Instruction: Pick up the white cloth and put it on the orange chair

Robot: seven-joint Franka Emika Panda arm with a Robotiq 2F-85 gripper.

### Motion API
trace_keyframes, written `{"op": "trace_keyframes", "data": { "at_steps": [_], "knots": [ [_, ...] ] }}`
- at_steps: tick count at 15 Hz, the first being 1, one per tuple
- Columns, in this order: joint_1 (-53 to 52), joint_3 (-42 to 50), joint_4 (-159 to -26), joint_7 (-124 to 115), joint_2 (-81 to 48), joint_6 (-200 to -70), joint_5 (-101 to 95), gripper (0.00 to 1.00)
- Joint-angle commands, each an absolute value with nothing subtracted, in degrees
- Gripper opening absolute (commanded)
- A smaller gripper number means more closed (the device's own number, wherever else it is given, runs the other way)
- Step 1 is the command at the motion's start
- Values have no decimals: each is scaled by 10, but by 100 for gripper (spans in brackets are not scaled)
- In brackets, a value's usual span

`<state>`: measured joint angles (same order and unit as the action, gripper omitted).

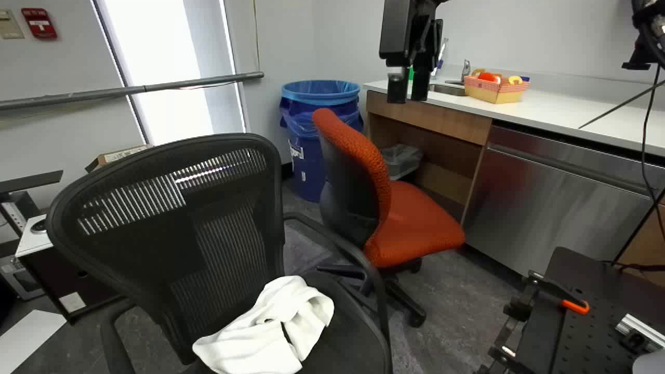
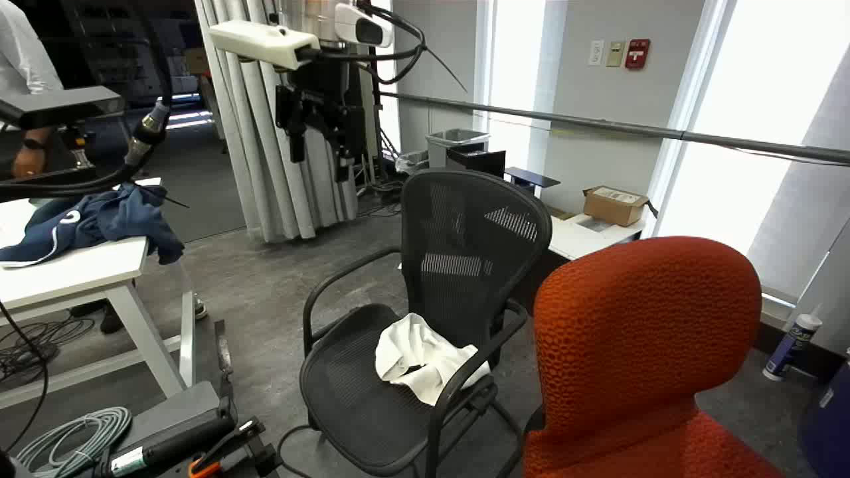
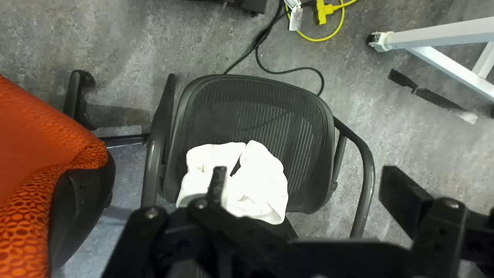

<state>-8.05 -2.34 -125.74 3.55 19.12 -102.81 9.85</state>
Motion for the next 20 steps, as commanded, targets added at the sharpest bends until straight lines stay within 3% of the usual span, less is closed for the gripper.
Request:
{"op": "trace_keyframes", "data": {
  "at_steps": [1, 20],
  "knots": [
    [-73, -30, -1256, 37, 191, -1026, 101, 100],
    [-68, -28, -1252, 41, 170, -1057, 100, 100]
  ]
}}
